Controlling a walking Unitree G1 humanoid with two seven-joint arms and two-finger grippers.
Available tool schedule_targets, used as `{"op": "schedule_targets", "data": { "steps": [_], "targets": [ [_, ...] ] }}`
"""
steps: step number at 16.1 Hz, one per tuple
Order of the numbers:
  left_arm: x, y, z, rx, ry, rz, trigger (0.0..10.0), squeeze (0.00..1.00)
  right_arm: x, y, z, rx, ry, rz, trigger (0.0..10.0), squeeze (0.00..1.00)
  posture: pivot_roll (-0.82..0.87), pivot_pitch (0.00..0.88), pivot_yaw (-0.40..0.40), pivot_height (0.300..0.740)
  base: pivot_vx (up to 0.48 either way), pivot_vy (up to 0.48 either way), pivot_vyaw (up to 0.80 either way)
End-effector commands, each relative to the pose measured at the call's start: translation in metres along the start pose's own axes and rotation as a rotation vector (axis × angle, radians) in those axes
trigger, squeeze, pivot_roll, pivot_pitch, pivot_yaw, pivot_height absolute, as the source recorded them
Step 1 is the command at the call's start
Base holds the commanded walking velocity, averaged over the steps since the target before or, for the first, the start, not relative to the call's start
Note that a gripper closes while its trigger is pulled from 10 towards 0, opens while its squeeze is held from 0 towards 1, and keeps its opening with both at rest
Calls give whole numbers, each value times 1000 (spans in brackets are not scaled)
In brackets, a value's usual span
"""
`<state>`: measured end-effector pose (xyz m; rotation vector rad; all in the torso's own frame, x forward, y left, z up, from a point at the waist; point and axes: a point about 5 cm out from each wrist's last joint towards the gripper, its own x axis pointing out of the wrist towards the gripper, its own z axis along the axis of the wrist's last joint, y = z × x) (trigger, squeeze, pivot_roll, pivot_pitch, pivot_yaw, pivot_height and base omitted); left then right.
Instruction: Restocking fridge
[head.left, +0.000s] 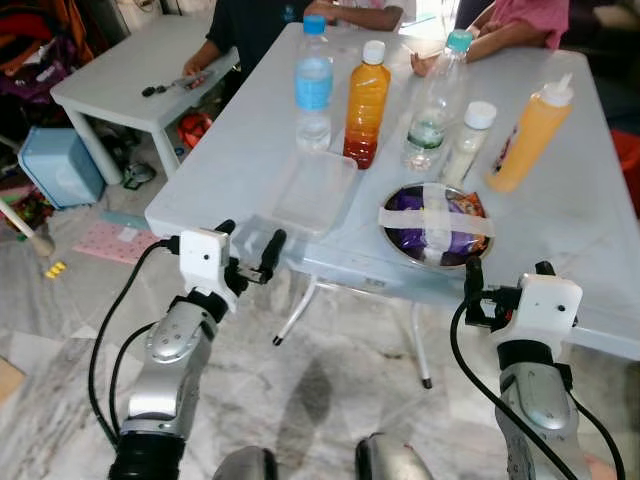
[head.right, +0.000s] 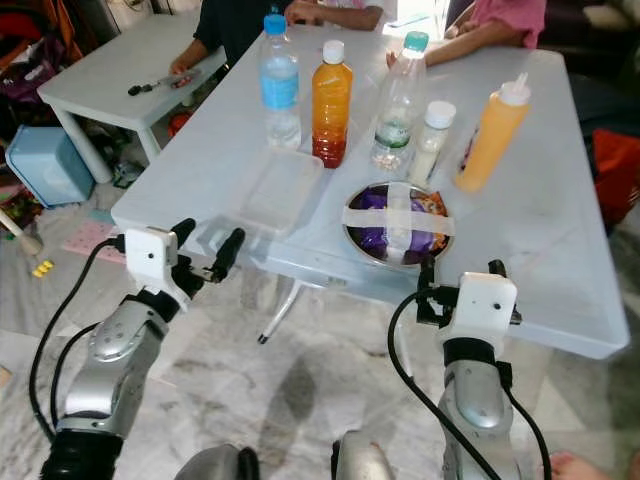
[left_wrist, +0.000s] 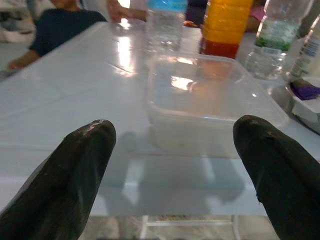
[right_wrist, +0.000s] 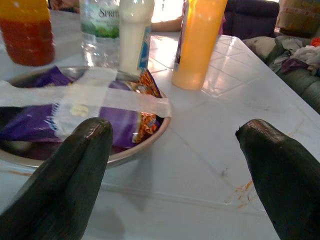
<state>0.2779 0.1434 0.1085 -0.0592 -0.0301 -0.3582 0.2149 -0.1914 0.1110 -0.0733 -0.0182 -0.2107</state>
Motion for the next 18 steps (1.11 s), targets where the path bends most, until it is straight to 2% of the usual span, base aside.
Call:
{"op": "schedule_targets", "data": {
  "steps": [1, 3, 6, 8, 16, 18],
  "targets": [
    [-3, 7, 2, 9, -2, 27, 10000, 0, 1, 4, 0, 37, 17, 3, 10000, 0, -100, 98, 13, 740, 0, 0, 0],
    [-3, 7, 3, 10, -2, 26, 10000, 0, 9, 1, 0, 127, 52, -60, 10000, 0, -93, 105, 13, 740, 0, 0, 0],
    [-4, 3, 1, 8, 3, 17, 10000, 0, 20, 0, 4, 173, 51, -83, 10000, 0, -87, 111, 16, 740, 0, 0, 0],
    [-5, 1, 1, 7, 7, 8, 10000, 0, 29, 3, 6, 279, 99, -133, 10000, 0, -78, 117, 19, 740, 0, 0, 0],
    [-4, 2, 2, -13, 19, 19, 10000, 0, 43, 9, 13, 308, 127, -102, 10000, 0, -72, 122, 17, 740, 0, 0, 0],
    [-4, 0, 1, -15, 27, 18, 10000, 0, 54, 16, 17, 332, 129, -72, 10000, 0, -65, 127, 14, 740, 0, 0, 0]
  ]
}}
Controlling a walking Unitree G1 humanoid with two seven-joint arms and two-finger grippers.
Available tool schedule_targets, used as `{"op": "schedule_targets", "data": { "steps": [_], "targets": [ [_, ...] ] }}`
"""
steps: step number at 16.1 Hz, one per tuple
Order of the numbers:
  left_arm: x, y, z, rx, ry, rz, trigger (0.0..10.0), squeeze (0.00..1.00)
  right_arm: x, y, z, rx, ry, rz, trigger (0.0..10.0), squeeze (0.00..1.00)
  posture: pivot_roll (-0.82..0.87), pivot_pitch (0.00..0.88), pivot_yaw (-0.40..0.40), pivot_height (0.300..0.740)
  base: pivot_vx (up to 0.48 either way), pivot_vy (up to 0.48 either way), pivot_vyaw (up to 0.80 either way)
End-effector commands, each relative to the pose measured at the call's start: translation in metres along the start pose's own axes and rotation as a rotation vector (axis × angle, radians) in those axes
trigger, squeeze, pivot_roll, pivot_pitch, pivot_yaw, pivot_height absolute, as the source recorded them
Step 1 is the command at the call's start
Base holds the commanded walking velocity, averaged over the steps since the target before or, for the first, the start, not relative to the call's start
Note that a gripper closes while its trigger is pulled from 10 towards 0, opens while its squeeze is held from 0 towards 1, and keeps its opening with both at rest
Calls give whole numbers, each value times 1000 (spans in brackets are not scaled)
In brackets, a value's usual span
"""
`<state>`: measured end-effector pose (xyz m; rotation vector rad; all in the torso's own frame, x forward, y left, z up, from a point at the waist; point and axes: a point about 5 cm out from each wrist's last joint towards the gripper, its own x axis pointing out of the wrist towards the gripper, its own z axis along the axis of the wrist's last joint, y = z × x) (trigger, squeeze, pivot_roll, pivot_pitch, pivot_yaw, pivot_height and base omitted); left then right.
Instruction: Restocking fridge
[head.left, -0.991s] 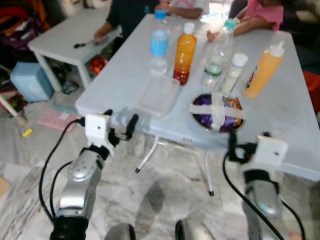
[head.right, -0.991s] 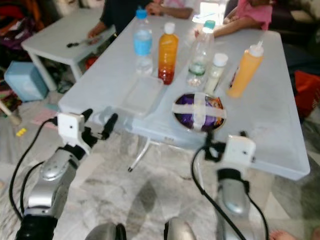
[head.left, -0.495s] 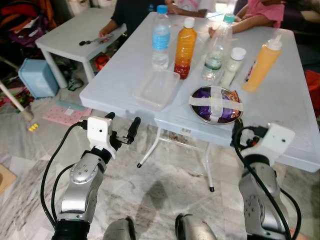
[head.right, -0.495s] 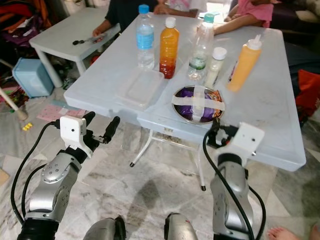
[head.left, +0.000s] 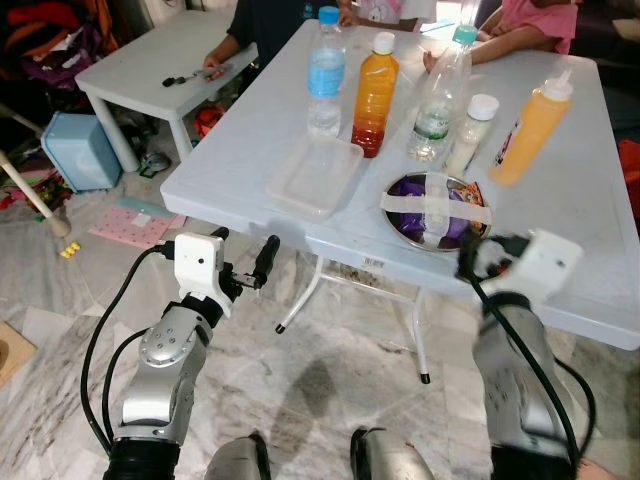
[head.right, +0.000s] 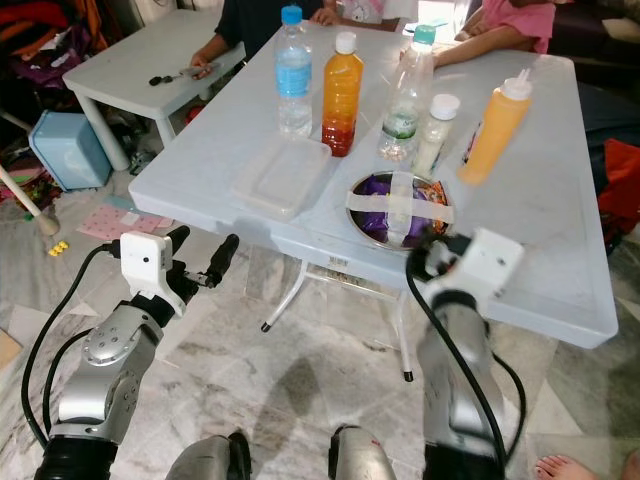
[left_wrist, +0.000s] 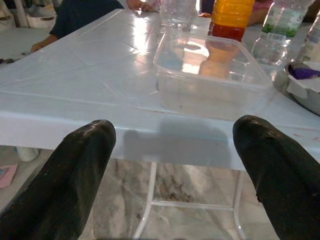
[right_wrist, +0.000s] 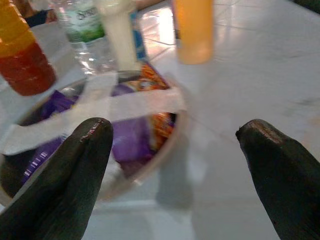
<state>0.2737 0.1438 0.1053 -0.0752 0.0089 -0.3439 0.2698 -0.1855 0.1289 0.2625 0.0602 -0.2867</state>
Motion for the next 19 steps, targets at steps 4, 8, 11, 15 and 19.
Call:
{"op": "schedule_targets", "data": {
  "steps": [4, 8, 11, 15, 19],
  "targets": [
    [-1, 1, 4, 10, 0, 6, 10000, 0, 13, 8, -1, 24, 44, -3, 10000, 0, -56, 131, 10, 740, 0, 0, 0],
    [-2, 1, 5, 9, -2, 9, 10000, 0, 2, 14, -2, 29, 66, -22, 10000, 0, -61, 134, 8, 740, 0, 0, 0],
    [0, -1, 5, 5, -4, 6, 10000, 0, 2, 10, 5, -31, -2, -13, 10000, 0, -68, 133, 10, 740, 0, 0, 0],
    [2, -2, 7, 3, -10, 2, 10000, 0, -2, 9, 16, -24, -26, -37, 10000, 0, -64, 131, 14, 740, 0, 0, 0],
    [3, 1, 9, 7, -16, 6, 10000, 0, -20, 3, 7, -57, 29, -34, 10000, 0, -69, 134, 16, 740, 0, 0, 0]
  ]
}}
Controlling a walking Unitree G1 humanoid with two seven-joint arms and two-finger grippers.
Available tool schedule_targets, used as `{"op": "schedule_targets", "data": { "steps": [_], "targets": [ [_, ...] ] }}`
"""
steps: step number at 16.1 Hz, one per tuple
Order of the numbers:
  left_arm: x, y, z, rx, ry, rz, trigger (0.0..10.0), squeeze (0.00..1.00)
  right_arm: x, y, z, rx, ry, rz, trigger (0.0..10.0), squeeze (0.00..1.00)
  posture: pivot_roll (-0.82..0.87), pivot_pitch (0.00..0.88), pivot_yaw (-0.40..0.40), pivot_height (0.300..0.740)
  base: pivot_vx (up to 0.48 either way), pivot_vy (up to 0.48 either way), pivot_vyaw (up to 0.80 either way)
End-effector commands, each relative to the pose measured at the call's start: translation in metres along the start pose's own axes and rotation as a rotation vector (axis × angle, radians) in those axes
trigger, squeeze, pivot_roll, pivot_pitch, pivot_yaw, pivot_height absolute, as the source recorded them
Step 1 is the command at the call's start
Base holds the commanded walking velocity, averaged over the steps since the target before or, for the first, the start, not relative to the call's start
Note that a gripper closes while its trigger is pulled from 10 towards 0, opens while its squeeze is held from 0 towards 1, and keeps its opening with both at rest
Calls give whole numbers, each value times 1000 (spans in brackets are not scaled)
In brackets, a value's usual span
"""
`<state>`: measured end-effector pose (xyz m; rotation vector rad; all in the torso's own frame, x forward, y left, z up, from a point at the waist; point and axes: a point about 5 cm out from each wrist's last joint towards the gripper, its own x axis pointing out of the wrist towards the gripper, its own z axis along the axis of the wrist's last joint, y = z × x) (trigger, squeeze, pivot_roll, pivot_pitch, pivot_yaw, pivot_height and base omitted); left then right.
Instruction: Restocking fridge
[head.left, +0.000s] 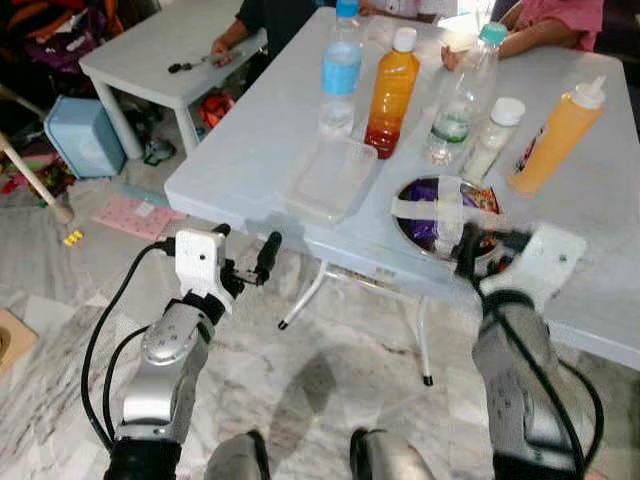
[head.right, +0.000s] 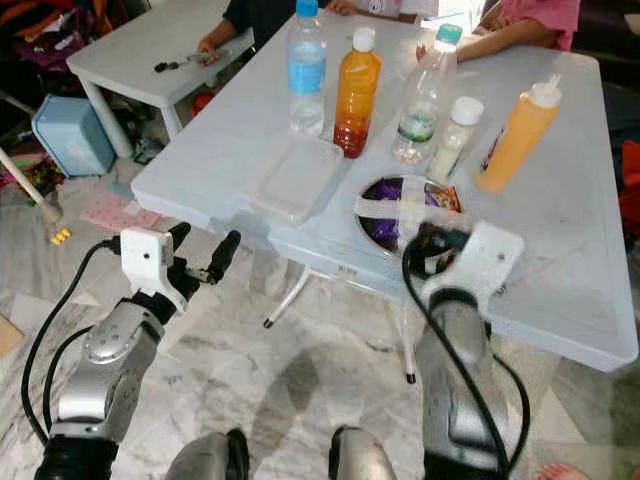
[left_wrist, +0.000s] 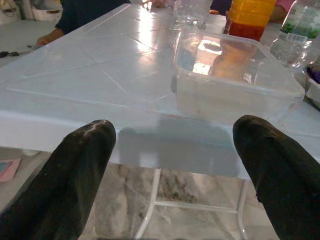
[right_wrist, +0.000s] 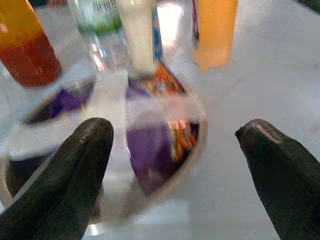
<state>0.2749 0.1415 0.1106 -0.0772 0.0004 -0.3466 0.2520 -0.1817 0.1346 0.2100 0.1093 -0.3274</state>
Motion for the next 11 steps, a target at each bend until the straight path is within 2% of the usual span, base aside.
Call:
{"op": "schedule_targets", "data": {
  "steps": [1, 6, 11],
  "targets": [
    [1, 3, 3, 8, -6, 8, 10000, 0, -3, 2, -1, 28, 20, 3, 10000, 0, -70, 133, 17, 740, 0, 0, 0],
    [4, -2, 3, 8, -8, -12, 10000, 0, 2, 8, -14, 86, 115, 11, 10000, 0, -59, 129, 19, 740, 0, 0, 0],
    [4, -3, 5, 15, -14, -12, 10000, 0, 10, 21, -19, 235, 185, 33, 10000, 0, -44, 125, 16, 740, 0, 0, 0]
  ]
}}
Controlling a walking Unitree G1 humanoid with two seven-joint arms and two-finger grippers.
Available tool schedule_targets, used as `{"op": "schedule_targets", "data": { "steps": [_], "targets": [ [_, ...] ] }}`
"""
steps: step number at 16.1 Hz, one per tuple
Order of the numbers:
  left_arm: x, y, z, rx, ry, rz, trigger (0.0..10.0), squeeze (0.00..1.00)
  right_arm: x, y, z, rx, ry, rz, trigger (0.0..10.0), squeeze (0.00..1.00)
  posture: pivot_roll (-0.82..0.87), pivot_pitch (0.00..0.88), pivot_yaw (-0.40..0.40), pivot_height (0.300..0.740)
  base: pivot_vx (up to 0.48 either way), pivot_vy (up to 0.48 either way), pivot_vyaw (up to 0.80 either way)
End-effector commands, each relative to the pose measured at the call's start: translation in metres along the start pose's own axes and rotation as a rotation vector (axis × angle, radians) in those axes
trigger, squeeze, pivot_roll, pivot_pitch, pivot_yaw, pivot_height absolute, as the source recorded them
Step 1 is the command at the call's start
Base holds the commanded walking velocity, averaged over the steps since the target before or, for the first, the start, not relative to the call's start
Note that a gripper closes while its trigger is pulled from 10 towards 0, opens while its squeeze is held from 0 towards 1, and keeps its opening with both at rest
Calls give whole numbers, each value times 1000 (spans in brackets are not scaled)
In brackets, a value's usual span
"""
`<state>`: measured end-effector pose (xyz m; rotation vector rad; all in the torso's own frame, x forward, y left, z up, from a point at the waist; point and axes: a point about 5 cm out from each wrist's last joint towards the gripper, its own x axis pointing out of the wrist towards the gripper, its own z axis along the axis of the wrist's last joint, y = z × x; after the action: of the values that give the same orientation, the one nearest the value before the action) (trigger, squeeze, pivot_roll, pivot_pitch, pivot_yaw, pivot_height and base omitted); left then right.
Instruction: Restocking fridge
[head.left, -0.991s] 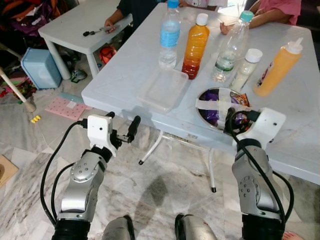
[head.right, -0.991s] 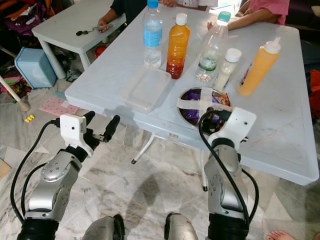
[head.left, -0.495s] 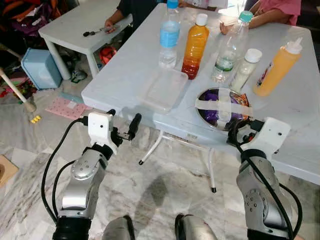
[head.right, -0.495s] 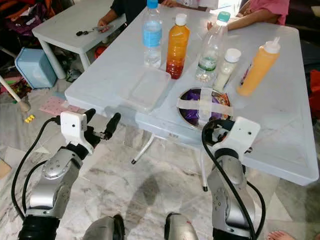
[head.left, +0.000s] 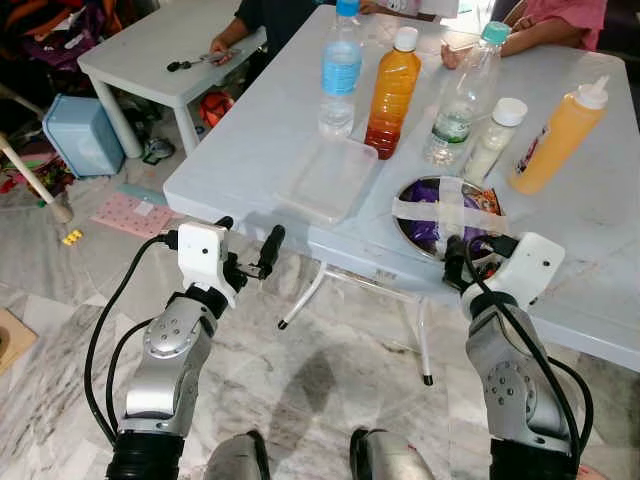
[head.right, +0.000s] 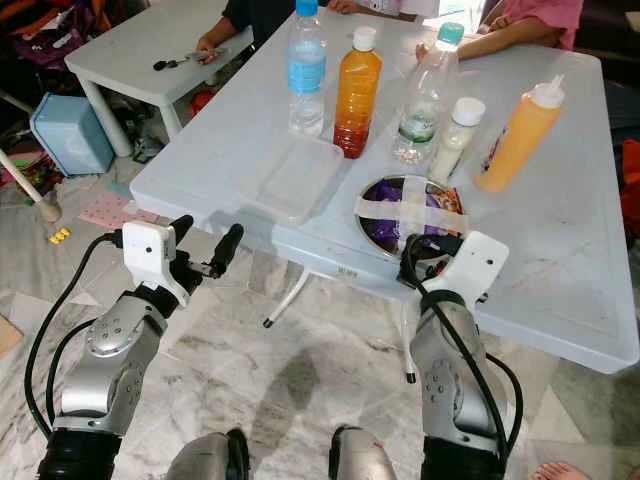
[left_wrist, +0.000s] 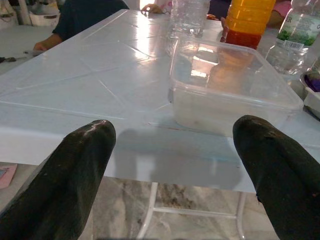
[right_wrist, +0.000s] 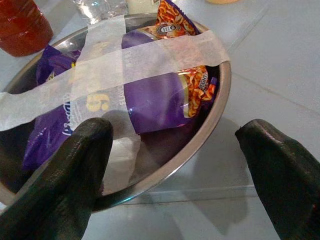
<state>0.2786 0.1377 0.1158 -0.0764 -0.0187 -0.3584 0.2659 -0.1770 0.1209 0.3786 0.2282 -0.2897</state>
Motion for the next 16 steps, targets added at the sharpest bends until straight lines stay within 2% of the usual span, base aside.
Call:
{"op": "schedule_targets", "data": {
  "steps": [1, 2, 3, 4, 5, 16],
  "targets": [
    [-2, 0, 0, 13, 4, 0, 10000, 0, -2, 17, -11, 135, 71, 13, 10000, 0, -43, 124, 16, 740, 0, 0, 0],
    [-2, 0, 0, 14, 3, 0, 10000, 0, -3, 18, -13, 167, 95, 8, 10000, 0, -44, 126, 16, 740, 0, 0, 0],
    [-2, 0, 0, 15, 3, 0, 10000, 0, -4, 18, -16, 201, 124, -4, 8039, 0, -44, 125, 17, 740, 0, 0, 0],
    [-1, 0, 0, 15, 3, -1, 10000, 0, -4, 17, -19, 227, 147, -15, 1451, 0, -44, 125, 17, 740, 0, 0, 0],
    [-1, -1, 0, 15, 2, -3, 10000, 0, -5, 14, -22, 281, 175, -41, 0, 0, -47, 124, 19, 740, 0, 0, 0],
    [2, -3, 2, 28, -11, -5, 10000, 0, 10, 1, -15, 393, 233, -93, 0, 0, -47, 128, 22, 740, 0, 0, 0]
  ]
}}
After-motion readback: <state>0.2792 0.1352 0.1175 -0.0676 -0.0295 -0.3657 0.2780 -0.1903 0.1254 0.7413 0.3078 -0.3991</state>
